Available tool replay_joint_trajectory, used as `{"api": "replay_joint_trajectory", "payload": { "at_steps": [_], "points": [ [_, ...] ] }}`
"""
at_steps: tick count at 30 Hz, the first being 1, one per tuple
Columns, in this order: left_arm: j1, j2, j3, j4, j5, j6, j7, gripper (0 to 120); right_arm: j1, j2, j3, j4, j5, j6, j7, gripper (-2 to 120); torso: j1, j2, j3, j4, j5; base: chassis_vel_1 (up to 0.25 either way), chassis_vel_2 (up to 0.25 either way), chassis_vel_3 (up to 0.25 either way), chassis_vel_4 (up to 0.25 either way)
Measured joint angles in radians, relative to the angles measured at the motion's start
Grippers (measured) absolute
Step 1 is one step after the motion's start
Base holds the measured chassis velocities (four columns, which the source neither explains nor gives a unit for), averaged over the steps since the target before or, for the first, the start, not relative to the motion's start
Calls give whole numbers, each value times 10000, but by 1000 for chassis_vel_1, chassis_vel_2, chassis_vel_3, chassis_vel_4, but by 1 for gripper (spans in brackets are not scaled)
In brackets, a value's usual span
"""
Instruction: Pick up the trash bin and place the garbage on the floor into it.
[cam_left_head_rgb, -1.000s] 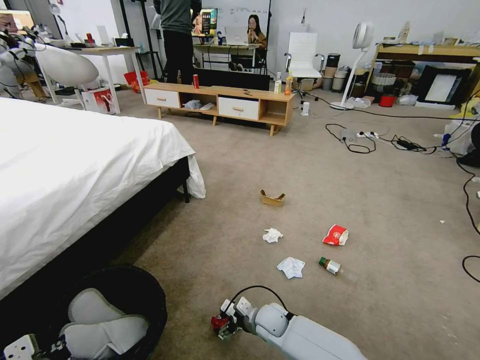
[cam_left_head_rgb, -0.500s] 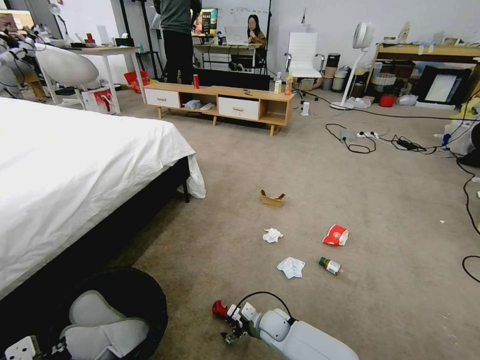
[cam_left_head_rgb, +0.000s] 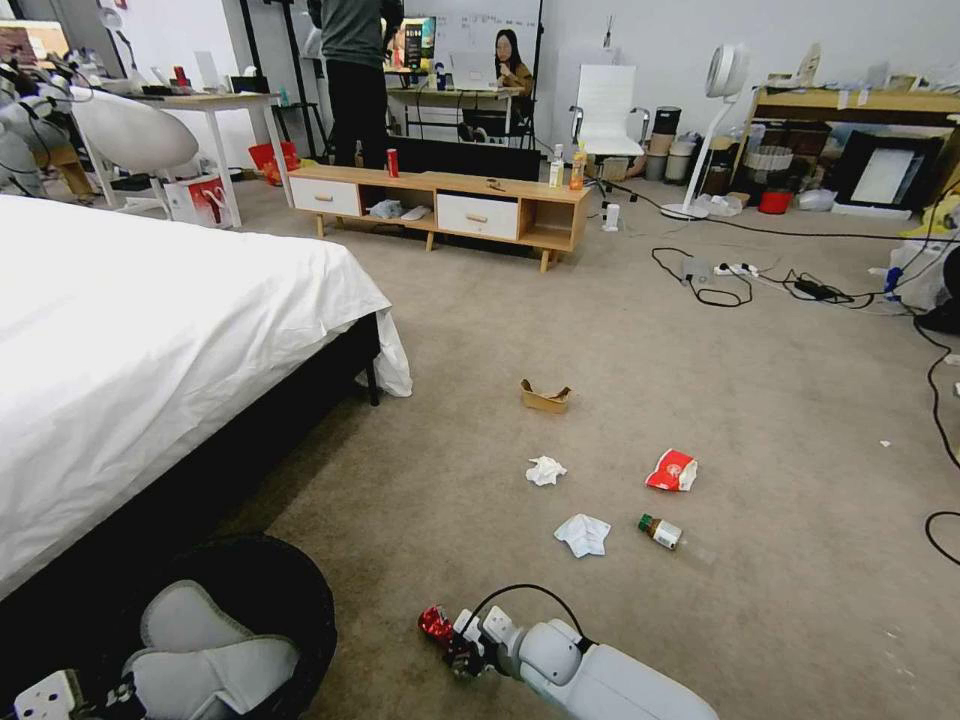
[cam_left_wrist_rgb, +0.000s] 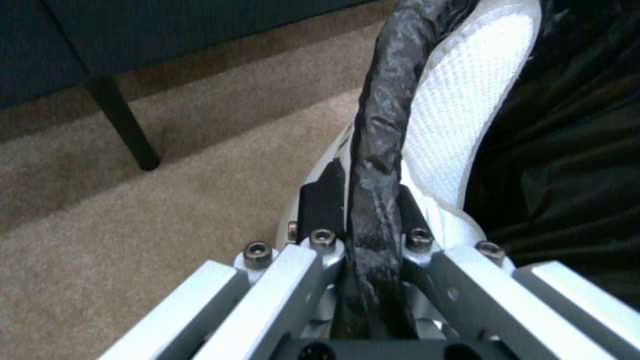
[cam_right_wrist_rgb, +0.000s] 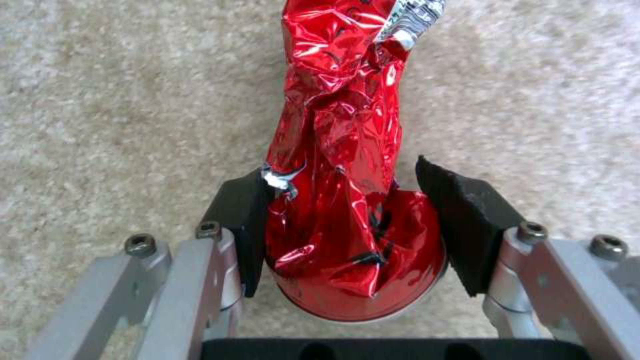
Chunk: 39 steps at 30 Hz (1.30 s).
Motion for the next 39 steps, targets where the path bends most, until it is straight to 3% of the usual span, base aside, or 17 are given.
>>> {"api": "replay_joint_trajectory", "payload": {
  "at_steps": [21,27,29,32,39],
  "points": [
    [-150,95,183,23,-6,0,15,3,-266,-808,208,1226,758,193,435,51,0,-1,0,1,2,0,0,0,0],
    [-149,232,242,-32,-107,0,9,3,-230,-1791,676,2891,1419,243,906,51,0,0,1,1,1,0,0,0,0],
    [-182,326,354,-66,-294,0,-8,3,-102,-2645,1070,4291,1894,122,1184,51,0,0,0,-1,4,0,0,0,0],
    [-239,402,483,-68,-361,0,-62,3,-7,-3275,1461,5359,2289,-46,1377,51,0,0,0,-3,0,0,0,0,0],
    [-345,508,821,-67,-405,0,-75,3,87,-4217,2340,7512,3106,-399,1689,51,0,0,1,-1,2,0,0,0,0]
  ]
}}
